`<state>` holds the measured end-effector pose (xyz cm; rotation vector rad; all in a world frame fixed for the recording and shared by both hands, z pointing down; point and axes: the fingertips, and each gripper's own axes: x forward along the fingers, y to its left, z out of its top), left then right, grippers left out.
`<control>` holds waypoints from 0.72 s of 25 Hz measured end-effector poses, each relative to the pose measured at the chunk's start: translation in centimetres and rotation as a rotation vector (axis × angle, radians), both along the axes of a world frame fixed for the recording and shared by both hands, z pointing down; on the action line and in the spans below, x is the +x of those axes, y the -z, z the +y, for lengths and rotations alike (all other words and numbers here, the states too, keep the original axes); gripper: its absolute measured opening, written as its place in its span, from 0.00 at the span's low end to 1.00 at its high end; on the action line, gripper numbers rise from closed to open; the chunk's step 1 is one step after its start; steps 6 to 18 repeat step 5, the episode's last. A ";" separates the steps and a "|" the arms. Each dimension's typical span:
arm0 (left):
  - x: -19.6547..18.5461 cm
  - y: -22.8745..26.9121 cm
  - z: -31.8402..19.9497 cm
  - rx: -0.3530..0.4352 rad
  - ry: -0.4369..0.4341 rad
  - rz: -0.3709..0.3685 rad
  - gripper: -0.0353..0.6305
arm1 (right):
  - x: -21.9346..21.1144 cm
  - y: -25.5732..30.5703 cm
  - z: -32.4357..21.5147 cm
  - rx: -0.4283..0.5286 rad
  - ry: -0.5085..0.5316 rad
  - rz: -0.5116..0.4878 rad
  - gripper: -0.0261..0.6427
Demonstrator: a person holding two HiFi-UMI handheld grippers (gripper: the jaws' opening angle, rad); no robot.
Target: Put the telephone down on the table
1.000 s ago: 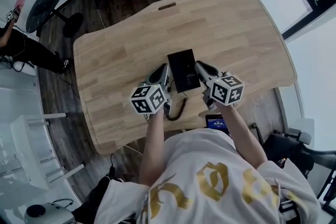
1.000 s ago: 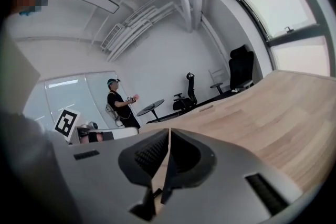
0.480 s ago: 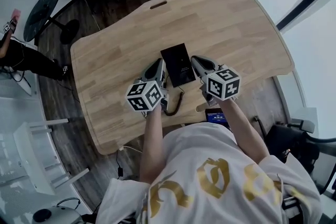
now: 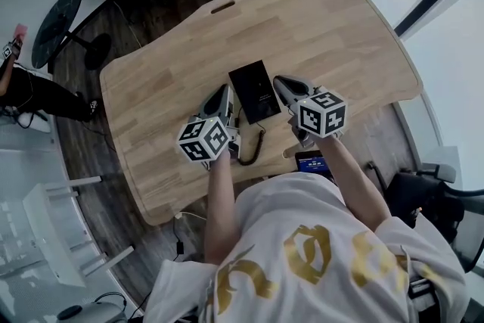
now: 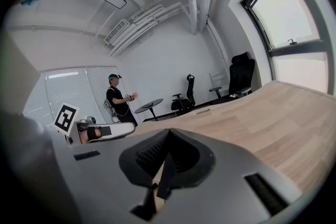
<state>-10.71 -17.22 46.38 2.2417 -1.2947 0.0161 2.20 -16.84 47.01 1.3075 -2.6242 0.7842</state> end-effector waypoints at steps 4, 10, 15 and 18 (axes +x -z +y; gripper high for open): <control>-0.3 -0.2 -0.2 -0.002 -0.004 -0.001 0.07 | 0.2 -0.4 -0.2 -0.007 0.000 0.004 0.06; -0.5 -0.2 -0.3 -0.003 -0.004 -0.001 0.07 | 0.2 -0.5 -0.3 -0.010 0.001 0.005 0.06; -0.5 -0.2 -0.3 -0.003 -0.004 -0.001 0.07 | 0.2 -0.5 -0.3 -0.010 0.001 0.005 0.06; -0.5 -0.2 -0.3 -0.003 -0.004 -0.001 0.07 | 0.2 -0.5 -0.3 -0.010 0.001 0.005 0.06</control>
